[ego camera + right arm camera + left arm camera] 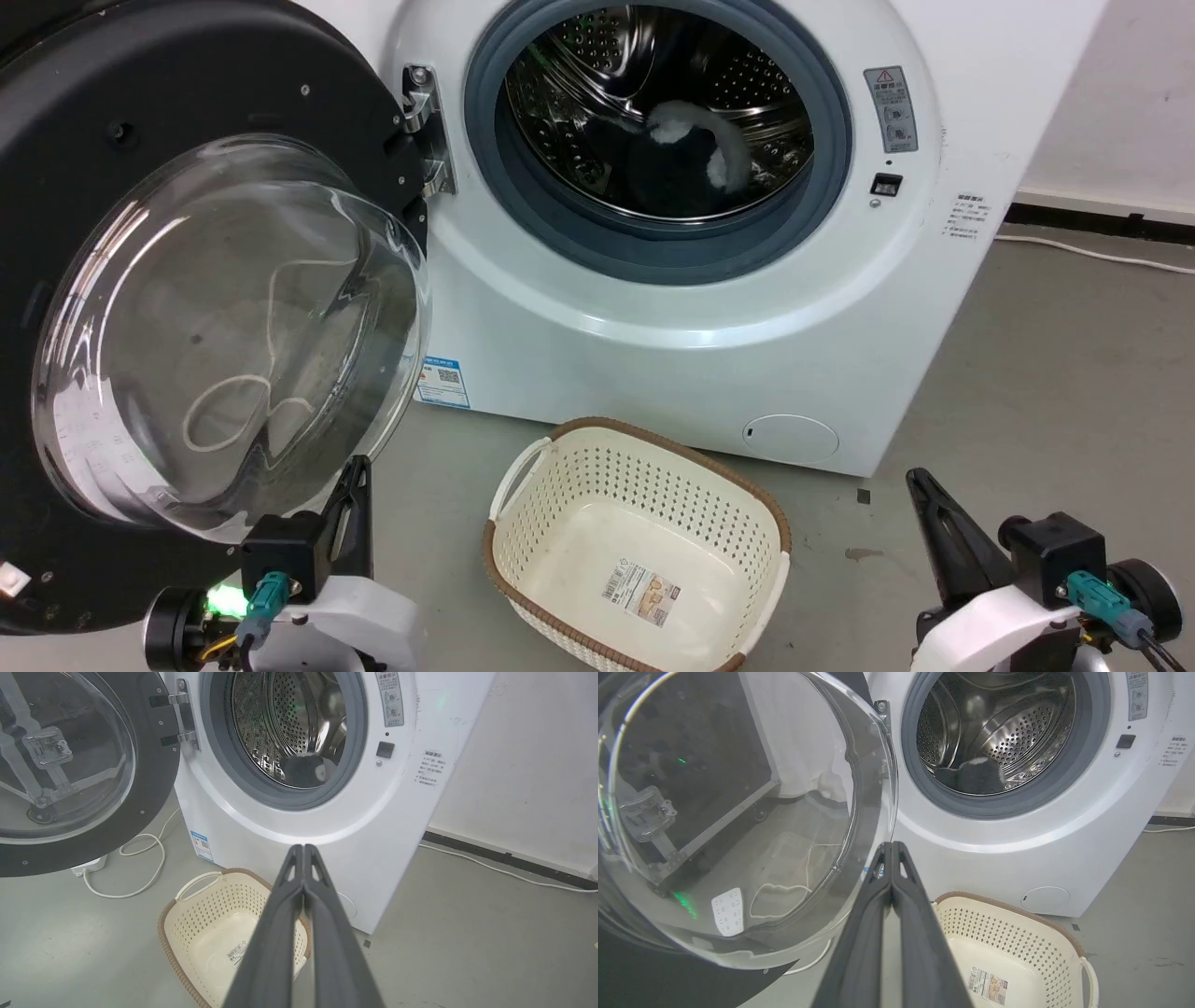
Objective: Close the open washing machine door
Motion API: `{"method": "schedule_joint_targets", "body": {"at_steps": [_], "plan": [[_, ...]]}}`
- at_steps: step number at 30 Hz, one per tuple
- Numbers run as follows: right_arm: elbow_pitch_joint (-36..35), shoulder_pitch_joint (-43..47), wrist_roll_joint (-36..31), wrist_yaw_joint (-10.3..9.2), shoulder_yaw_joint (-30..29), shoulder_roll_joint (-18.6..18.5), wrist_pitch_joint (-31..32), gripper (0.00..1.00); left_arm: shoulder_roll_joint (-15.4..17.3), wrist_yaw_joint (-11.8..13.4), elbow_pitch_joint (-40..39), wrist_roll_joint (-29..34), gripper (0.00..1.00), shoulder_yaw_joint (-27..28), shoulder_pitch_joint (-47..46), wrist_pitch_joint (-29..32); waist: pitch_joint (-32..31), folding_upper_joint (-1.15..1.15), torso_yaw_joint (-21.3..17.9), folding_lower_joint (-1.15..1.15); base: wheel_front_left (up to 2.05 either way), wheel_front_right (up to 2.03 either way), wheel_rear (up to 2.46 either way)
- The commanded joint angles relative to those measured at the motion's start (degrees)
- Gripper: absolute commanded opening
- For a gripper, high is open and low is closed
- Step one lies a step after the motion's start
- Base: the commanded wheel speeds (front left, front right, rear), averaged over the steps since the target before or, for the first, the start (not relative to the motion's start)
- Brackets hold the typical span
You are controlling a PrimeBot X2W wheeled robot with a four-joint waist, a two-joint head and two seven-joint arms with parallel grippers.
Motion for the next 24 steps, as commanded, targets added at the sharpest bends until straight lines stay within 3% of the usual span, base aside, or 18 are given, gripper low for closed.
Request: {"method": "schedule_joint_targets", "body": {"at_steps": [1,11,12,13,14,24], "plan": [[-0.2,-0.8,-0.3,0.05,0.0,0.0,0.0,0.0,0.0,-0.2,-0.2,0.2,0.0,0.0,0.6,0.0,0.0,0.0,0.0,0.0,0.0,0.0,0.0],[-0.2,-0.8,-0.3,0.05,0.0,0.0,0.0,0.0,0.0,-0.2,-0.2,0.2,0.0,0.0,0.6,0.0,0.0,0.0,0.0,0.0,0.0,0.0,0.0],[0.0,0.0,0.0,0.0,0.0,0.0,0.0,1.0,0.0,0.0,0.0,0.0,1.0,0.0,0.0,0.0,0.0,0.0,0.0,0.0,0.0,0.0,0.0],[0.0,0.0,0.0,0.0,0.0,0.0,0.0,0.0,0.0,0.0,0.0,0.0,0.0,0.0,0.0,0.0,0.0,0.0,0.0,0.0,0.0,0.0,0.0],[0.0,0.0,0.1,0.0,0.0,0.0,0.0,1.0,0.0,0.1,0.0,0.0,1.0,-0.1,0.0,0.0,0.0,0.0,0.0,0.0,0.0,0.0,0.0],[0.6,0.4,1.9,-0.01,0.2,0.0,-1.3,1.0,0.0,0.2,0.8,-1.8,1.0,-1.1,-0.1,-1.3,0.1,0.0,0.0,0.0,0.0,0.0,0.0]]}}
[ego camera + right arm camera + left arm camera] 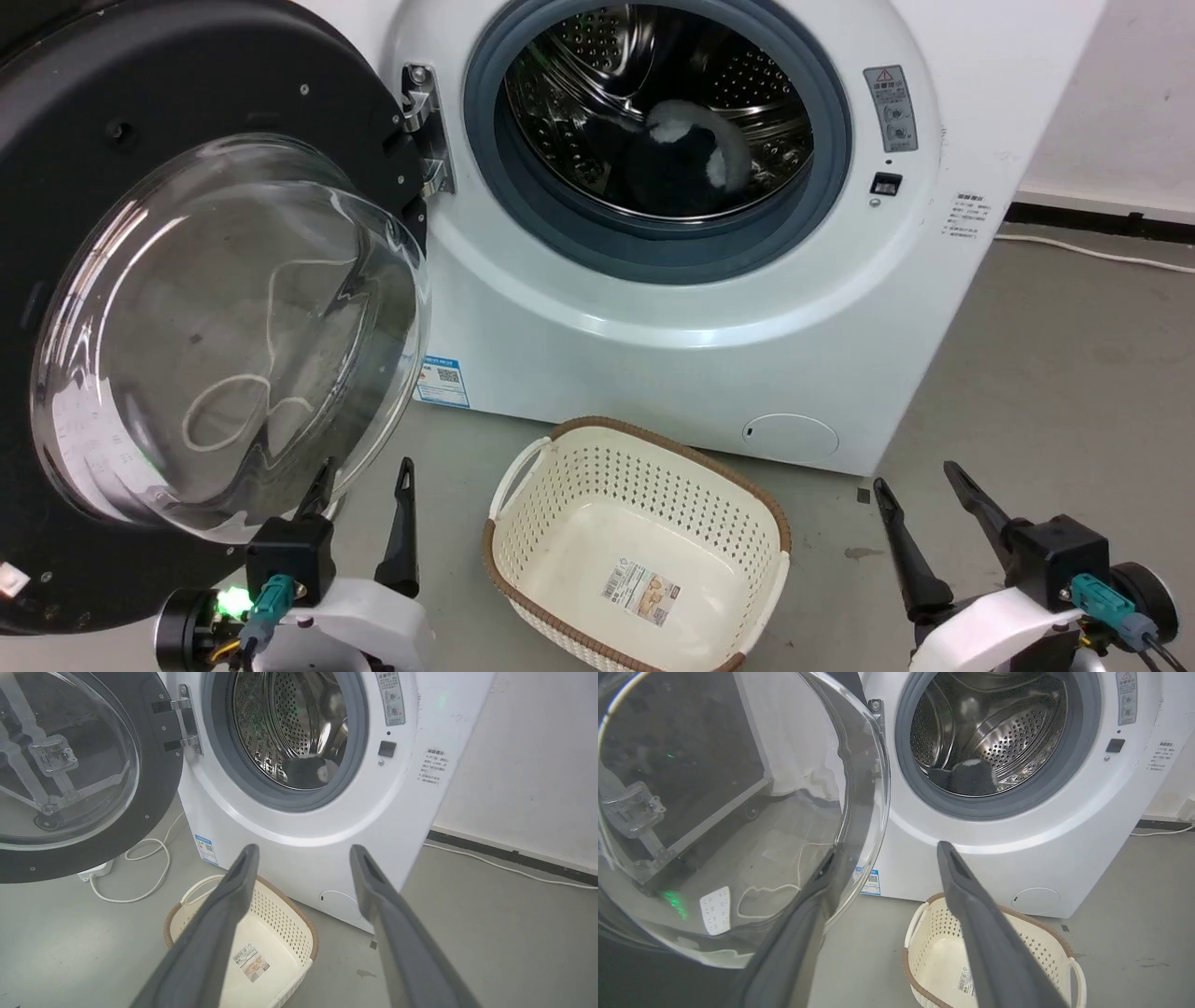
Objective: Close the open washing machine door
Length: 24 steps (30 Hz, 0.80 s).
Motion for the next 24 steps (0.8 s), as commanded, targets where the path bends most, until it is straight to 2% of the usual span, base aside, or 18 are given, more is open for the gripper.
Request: {"method": "schedule_joint_targets", "body": {"at_steps": [1,24], "plan": [[0.2,0.4,0.8,-0.01,0.1,0.0,-0.7,1.0,0.0,0.2,0.3,-0.5,1.0,-0.2,-0.1,-0.6,0.0,0.0,0.0,0.0,0.0,0.0,0.0],[1.8,0.8,5.7,0.01,1.4,0.0,-3.9,1.0,0.0,0.5,2.0,-5.0,1.0,-2.7,-0.4,-3.9,0.4,0.0,-0.1,0.0,0.0,0.0,0.0]]}}
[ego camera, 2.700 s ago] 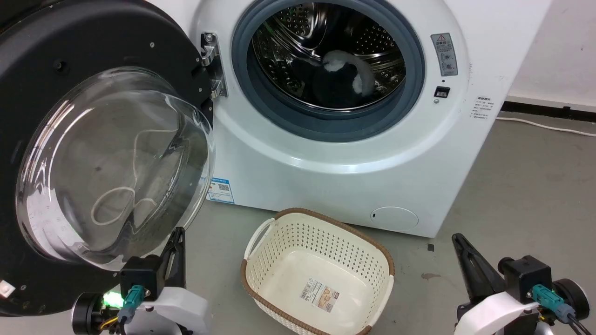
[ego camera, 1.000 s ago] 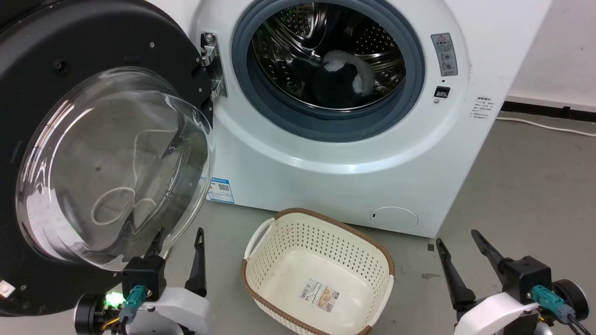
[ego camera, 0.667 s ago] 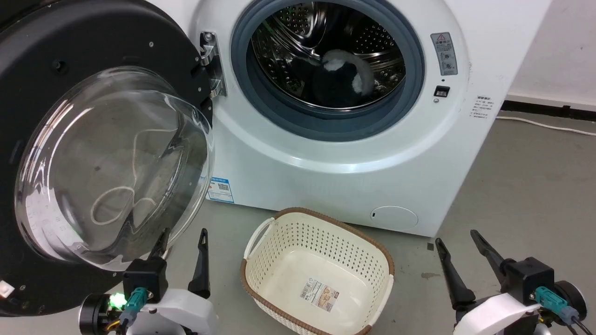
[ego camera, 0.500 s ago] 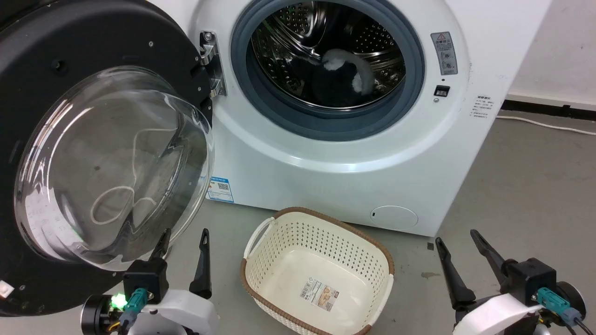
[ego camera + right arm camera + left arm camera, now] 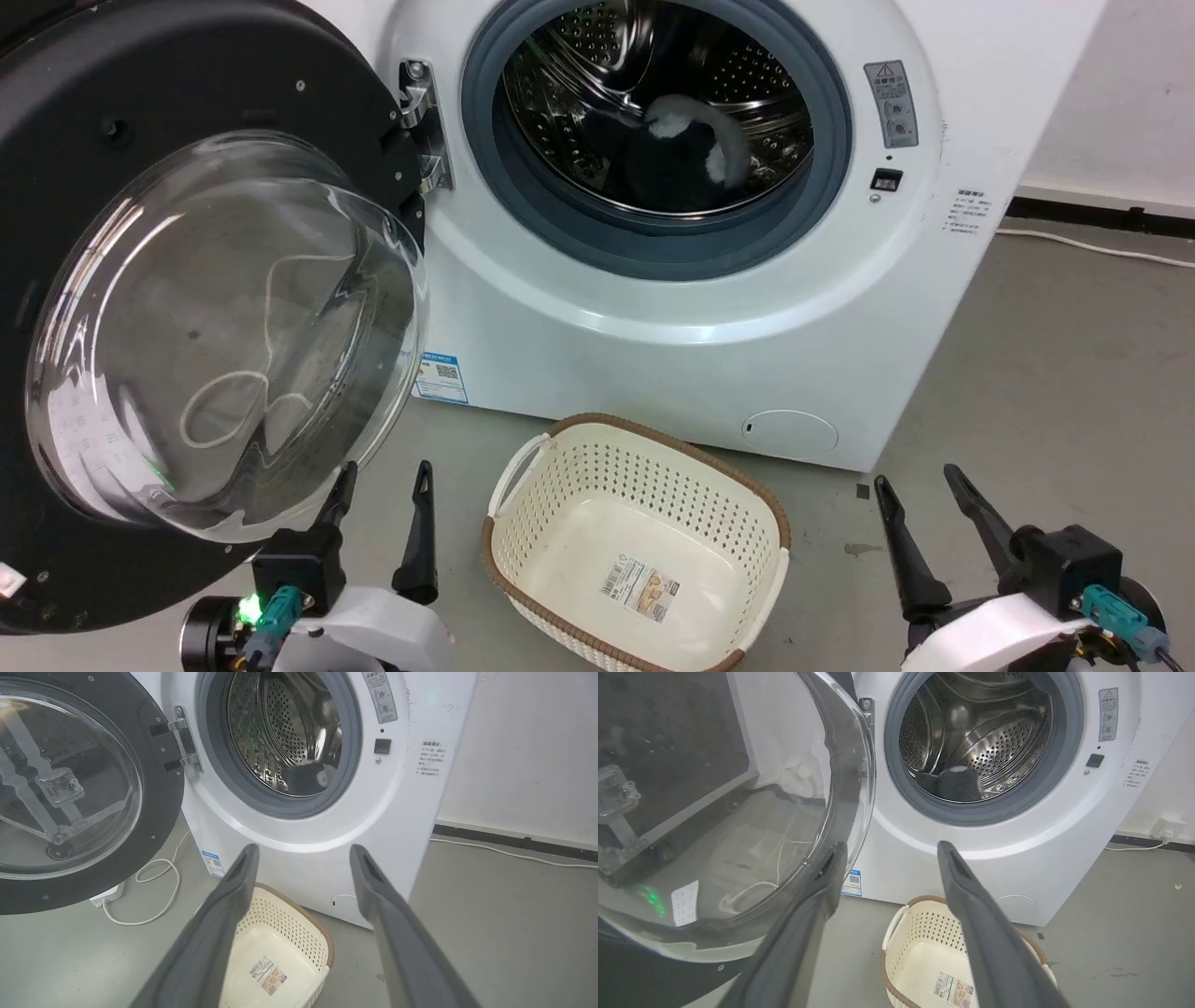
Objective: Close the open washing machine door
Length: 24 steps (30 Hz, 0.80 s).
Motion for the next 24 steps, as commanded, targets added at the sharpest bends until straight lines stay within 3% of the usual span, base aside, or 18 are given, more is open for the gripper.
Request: {"method": "schedule_joint_targets", "body": {"at_steps": [1,9,10,17,24], "plan": [[0.3,0.6,0.8,0.02,0.2,0.0,-0.7,1.0,0.0,0.2,0.3,-0.5,1.0,-0.4,-0.4,-0.7,0.0,0.0,0.0,0.0,0.0,0.0,0.0],[0.8,0.6,1.9,0.02,0.5,0.0,-1.5,1.0,0.0,0.3,0.8,-2.0,1.0,-1.1,-0.6,-1.5,0.2,0.0,0.2,0.0,0.0,0.0,0.0],[0.9,0.6,2.3,0.02,0.6,0.0,-1.7,1.0,0.0,0.1,0.5,-2.2,0.0,-1.2,-0.9,-1.7,0.2,0.0,0.2,0.0,0.0,0.0,0.0],[1.3,1.1,3.7,0.02,0.5,0.0,-2.4,1.0,0.0,-1.4,-3.9,-2.2,0.0,-0.9,-3.1,-2.4,0.1,0.0,1.3,0.0,0.0,0.0,0.0],[2.5,1.1,5.4,0.03,1.3,0.0,-3.3,1.0,0.0,0.0,-18.7,-0.4,0.0,7.0,-7.8,-3.3,-0.2,0.0,3.4,0.0,0.0,0.0,0.0]]}}
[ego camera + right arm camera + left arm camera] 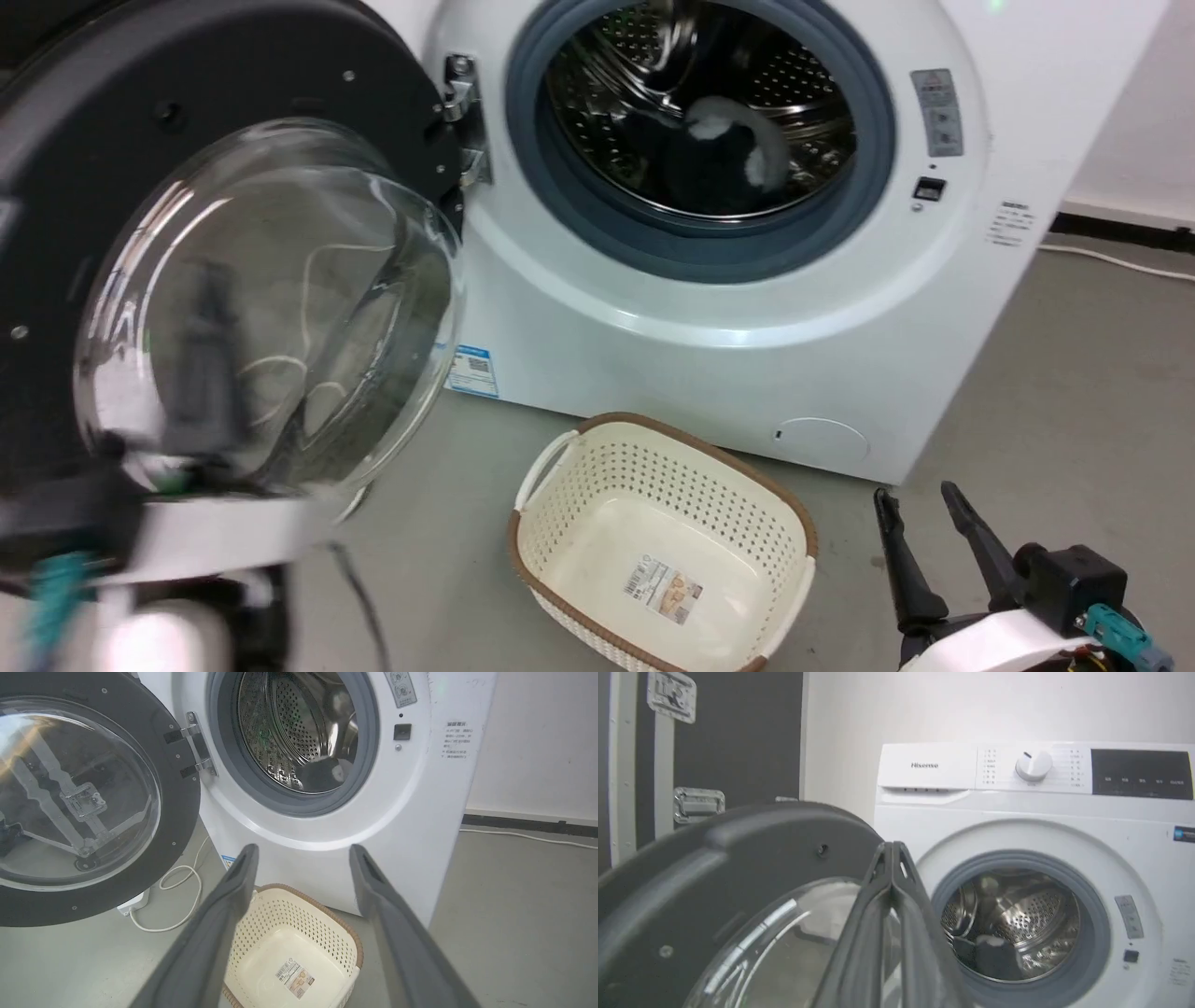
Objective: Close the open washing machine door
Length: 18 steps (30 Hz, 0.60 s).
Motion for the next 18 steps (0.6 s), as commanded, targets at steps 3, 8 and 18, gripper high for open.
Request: {"method": "schedule_joint_targets", "body": {"at_steps": [3,8,18], "plan": [[0.6,0.4,1.1,0.03,0.3,0.0,-0.8,1.0,0.1,1.4,-4.6,0.2,0.0,5.6,-1.3,-0.7,-0.2,0.0,1.3,0.0,0.0,0.0,0.0],[1.1,0.5,2.1,0.03,0.3,0.0,-1.4,1.0,0.1,4.4,-6.6,-2.0,0.0,17.7,-0.7,-1.3,0.0,0.0,3.6,0.0,0.0,0.0,0.0],[1.7,-0.8,2.4,0.04,-1.2,0.0,-2.8,1.0,7.8,1.4,19.1,-14.9,0.0,31.0,-3.1,0.9,5.4,0.0,8.3,0.0,0.0,0.0,0.0]]}}
